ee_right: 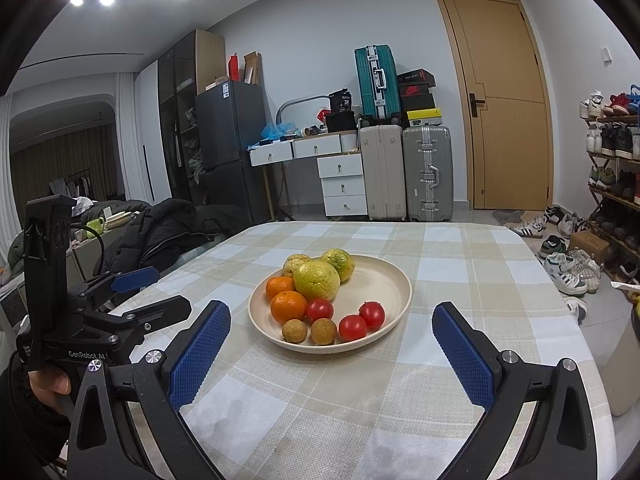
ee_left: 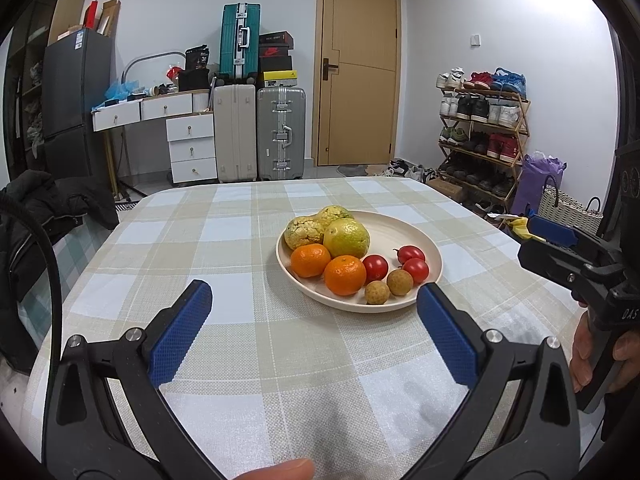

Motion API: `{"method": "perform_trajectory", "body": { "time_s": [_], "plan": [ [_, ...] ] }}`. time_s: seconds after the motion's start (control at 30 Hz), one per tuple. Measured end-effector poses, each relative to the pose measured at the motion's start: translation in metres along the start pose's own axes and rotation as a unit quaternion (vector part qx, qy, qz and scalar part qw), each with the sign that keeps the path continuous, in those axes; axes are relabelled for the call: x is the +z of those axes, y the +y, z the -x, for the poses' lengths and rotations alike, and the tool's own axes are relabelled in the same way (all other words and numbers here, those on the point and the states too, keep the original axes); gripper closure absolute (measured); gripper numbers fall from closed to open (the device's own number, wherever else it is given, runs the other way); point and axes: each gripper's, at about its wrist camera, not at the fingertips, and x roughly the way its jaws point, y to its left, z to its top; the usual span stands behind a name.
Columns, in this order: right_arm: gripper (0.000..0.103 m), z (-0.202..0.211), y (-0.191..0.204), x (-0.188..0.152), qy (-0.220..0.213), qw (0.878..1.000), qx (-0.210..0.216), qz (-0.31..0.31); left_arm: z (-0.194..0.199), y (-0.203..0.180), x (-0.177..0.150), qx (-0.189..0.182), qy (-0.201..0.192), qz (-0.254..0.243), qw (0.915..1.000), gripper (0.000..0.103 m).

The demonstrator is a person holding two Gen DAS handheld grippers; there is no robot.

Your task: Organize fruits

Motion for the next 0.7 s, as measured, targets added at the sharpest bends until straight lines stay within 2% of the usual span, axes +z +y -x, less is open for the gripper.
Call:
{"method": "perform_trajectory", "body": {
  "time_s": [0.7],
  "plan": [
    [0.0,0.0015,0.0009,-0.0001,0.0,1.0,0.001,0.003,0.0,0.0001,0.0,-0.001,0.0,0.0,1.0,0.001]
  ]
}}
